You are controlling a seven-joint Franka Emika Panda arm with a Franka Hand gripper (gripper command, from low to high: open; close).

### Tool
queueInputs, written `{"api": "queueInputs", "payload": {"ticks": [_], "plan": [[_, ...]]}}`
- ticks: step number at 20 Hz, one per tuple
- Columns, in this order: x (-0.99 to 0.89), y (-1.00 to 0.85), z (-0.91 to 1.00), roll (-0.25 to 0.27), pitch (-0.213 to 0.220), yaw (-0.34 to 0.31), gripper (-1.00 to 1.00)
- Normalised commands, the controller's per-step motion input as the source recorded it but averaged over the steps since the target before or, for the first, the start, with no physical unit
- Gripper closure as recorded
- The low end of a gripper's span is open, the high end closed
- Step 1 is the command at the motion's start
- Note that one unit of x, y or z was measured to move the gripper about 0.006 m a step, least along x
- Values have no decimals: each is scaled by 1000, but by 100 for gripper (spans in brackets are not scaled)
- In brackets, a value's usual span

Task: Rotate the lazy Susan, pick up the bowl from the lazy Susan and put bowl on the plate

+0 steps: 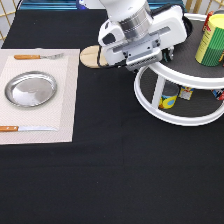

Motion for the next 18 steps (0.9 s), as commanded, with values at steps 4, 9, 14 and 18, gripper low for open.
{"api": "queueInputs", "payload": {"ticks": [4, 9, 14, 18], "plan": [[-297, -149, 980, -29, -2, 21, -100], [-698, -14, 1000, -84, -35, 0, -100], [-898, 146, 725, -129, -81, -11, -100], [-864, 281, 279, -148, -75, -15, -100]]}}
